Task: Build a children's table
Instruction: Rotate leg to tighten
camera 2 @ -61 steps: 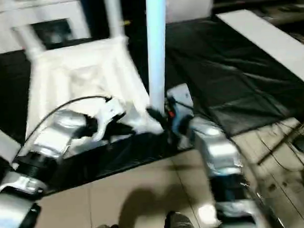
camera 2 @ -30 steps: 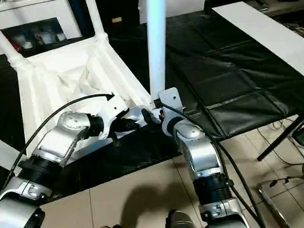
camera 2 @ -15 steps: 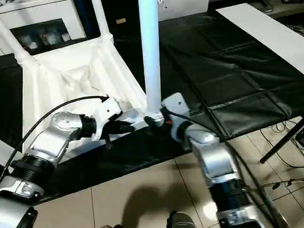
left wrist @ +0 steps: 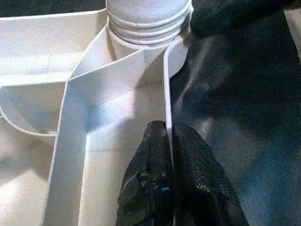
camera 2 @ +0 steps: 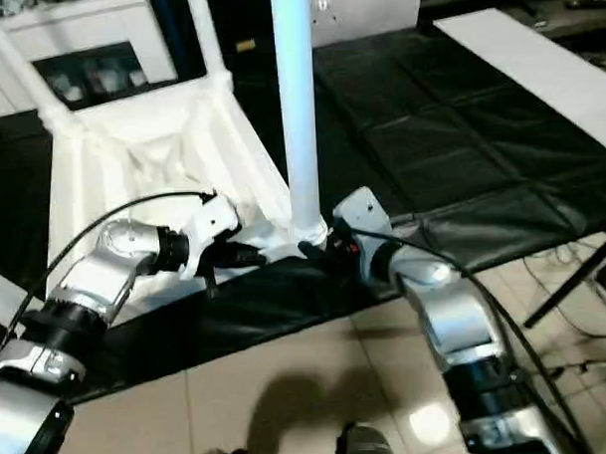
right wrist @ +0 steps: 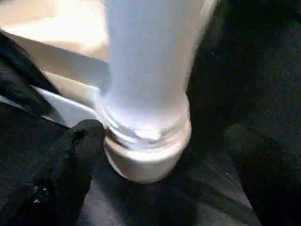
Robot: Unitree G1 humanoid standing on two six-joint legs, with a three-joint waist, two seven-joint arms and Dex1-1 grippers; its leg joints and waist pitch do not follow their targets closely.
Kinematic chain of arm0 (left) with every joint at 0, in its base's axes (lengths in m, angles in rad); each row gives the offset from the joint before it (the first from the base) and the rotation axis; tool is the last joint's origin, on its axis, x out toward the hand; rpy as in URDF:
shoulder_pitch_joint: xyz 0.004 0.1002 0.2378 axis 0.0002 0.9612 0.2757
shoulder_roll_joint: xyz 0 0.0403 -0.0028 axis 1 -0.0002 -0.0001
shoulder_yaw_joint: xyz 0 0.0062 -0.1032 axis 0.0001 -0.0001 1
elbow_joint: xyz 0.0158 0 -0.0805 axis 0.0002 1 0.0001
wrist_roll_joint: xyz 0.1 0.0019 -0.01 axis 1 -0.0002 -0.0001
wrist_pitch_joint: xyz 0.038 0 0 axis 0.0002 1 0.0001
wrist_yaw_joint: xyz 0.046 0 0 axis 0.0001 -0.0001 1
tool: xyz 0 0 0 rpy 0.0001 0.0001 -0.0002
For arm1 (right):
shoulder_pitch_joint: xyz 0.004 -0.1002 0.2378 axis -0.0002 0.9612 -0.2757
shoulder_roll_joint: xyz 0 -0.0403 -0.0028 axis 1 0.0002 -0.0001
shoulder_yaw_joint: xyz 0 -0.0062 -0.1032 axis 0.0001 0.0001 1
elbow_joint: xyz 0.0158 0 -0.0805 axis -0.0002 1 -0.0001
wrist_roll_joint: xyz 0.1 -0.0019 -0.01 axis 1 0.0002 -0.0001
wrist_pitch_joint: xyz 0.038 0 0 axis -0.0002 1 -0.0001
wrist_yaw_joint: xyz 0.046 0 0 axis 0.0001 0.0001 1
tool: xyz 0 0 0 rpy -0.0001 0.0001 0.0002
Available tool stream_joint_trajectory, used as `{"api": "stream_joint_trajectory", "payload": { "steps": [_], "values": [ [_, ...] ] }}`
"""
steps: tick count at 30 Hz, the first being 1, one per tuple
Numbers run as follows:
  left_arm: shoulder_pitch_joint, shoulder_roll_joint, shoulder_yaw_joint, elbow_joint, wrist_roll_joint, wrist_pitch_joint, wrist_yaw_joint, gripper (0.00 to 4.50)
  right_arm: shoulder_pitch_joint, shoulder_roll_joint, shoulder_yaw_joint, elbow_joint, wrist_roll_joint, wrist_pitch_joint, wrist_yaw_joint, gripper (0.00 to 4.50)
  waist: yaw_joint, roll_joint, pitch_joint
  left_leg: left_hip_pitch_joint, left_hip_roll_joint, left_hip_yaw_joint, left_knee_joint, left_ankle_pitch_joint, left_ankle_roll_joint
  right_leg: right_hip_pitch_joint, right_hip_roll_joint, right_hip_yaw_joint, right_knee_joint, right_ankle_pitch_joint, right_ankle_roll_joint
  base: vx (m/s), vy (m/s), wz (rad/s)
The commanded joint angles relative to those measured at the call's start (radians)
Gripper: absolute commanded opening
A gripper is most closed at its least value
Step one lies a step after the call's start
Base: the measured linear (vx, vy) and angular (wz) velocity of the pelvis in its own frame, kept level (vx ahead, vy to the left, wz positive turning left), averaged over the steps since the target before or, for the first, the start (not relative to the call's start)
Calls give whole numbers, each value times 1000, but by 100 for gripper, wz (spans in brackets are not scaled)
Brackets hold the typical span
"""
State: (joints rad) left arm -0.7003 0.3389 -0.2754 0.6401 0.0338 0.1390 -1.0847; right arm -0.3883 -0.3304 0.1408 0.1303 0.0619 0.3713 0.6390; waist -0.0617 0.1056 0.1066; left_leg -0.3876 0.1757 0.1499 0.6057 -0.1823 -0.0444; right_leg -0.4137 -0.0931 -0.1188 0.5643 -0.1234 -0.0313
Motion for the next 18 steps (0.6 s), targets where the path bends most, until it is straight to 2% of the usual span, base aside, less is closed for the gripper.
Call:
{"api": "stream_joint_trajectory", "payload": {
  "steps": [1,2,3,4,5,7,8,9,10,11,14,15,18],
  "values": [
    [-22,13,-16,-1,1,-42,-48,0,-15,-11,-4,3,31,-46,49,449,6,-4,-97,5,31,-9,-58,-197,138,80,-48,40,-63,-280,-191,0,0,0],
    [-22,17,-24,1,2,-64,-70,0,-17,-29,-3,5,38,-75,84,449,13,6,-90,3,31,-11,-59,-198,140,79,-51,39,-62,-286,-193,0,0,0],
    [-22,20,-30,2,3,-78,-83,0,-18,-40,-2,5,43,-94,108,449,17,1,-93,6,33,-9,-58,-199,142,79,-50,41,-63,-280,-193,0,0,0],
    [-26,26,-39,9,4,-101,-111,0,-20,-60,-9,15,53,-128,142,449,20,-3,-91,7,34,-9,-59,-195,142,77,-49,42,-63,-275,-196,0,0,0],
    [-31,28,-41,17,2,-118,-129,0,-21,-71,-16,24,62,-144,165,449,26,0,-92,7,34,-8,-59,-189,146,77,-49,42,-61,-267,-202,0,0,0],
    [-46,34,-48,34,-2,-157,-168,0,-21,-96,-28,41,85,-169,226,449,37,-11,-90,8,37,-7,-60,-179,154,75,-50,44,-60,-260,-206,0,0,0],
    [-46,34,-48,34,-2,-157,-168,0,-21,-96,-28,41,85,-169,226,449,46,-6,-91,9,38,-7,-60,-173,158,75,-49,45,-56,-253,-210,0,0,0],
    [-51,48,-62,40,0,-185,-212,0,-16,-115,-38,47,116,-178,294,449,49,-13,-90,8,39,-6,-60,-165,163,74,-49,45,-55,-241,-215,0,0,0],
    [-52,56,-68,43,0,-201,-240,0,-12,-125,-42,50,139,-183,336,449,54,-9,-93,11,40,-7,-60,-165,167,76,-50,45,-52,-237,-217,0,0,0],
    [-52,61,-72,45,0,-210,-257,0,-10,-131,-45,53,153,-186,361,449,59,-9,-91,7,41,-7,-59,-162,173,77,-51,45,-51,-235,-216,0,0,0],
    [-47,69,-79,41,-4,-222,-290,0,-10,-136,-51,63,188,-205,418,449,71,-11,-90,10,45,-5,-61,-152,178,72,-52,47,-49,-235,-221,0,0,0],
    [-26,82,-96,9,-10,-225,-336,0,-18,-152,-51,62,245,-184,516,449,76,-13,-89,11,45,-5,-61,-159,178,72,-53,46,-51,-246,-221,0,0,0],
    [-13,89,-113,-9,-7,-237,-370,0,-45,-162,-30,91,273,-169,600,416,86,-11,-87,13,48,-4,-63,-167,175,70,-53,48,-52,-263,-218,0,0,0]
  ]
}}
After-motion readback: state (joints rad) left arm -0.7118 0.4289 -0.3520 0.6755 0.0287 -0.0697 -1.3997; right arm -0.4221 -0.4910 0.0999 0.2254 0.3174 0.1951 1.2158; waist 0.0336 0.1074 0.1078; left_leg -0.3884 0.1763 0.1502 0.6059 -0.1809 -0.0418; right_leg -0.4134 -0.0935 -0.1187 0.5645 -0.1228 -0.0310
